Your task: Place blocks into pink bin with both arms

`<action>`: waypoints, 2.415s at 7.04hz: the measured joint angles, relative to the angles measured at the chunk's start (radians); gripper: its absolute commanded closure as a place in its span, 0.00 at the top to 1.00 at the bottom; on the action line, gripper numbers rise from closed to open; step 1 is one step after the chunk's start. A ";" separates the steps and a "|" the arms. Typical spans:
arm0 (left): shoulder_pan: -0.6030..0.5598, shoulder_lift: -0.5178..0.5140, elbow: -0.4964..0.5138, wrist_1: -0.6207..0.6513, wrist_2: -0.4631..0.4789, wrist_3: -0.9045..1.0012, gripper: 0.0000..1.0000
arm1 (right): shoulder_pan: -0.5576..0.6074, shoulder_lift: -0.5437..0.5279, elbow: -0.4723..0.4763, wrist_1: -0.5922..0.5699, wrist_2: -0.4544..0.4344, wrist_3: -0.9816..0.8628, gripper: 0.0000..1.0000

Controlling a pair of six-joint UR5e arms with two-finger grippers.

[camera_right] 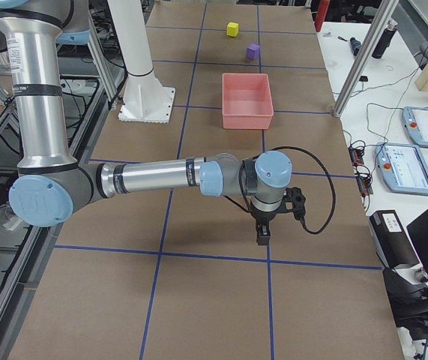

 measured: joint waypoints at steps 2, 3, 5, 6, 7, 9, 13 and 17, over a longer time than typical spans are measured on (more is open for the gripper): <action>0.115 0.109 0.003 -0.274 0.078 -0.161 0.98 | 0.000 -0.002 -0.003 0.000 0.000 0.000 1.00; 0.185 0.144 0.011 -0.366 0.145 -0.209 0.98 | 0.000 -0.001 -0.003 0.000 0.000 0.000 1.00; 0.263 0.166 0.088 -0.508 0.227 -0.238 0.99 | 0.000 0.000 -0.004 0.000 0.000 0.000 1.00; 0.280 0.169 0.142 -0.583 0.244 -0.244 0.99 | 0.000 0.000 -0.004 0.000 0.000 0.000 1.00; 0.293 0.171 0.180 -0.633 0.250 -0.246 0.99 | -0.001 0.001 -0.004 0.000 0.000 0.000 1.00; 0.323 0.172 0.211 -0.665 0.253 -0.247 0.99 | -0.001 0.002 -0.004 0.000 0.000 0.000 1.00; 0.370 0.172 0.237 -0.676 0.280 -0.245 0.99 | -0.001 0.002 -0.005 0.000 0.000 0.000 1.00; 0.420 0.169 0.277 -0.684 0.288 -0.243 0.87 | -0.001 0.005 -0.005 0.000 0.000 0.000 1.00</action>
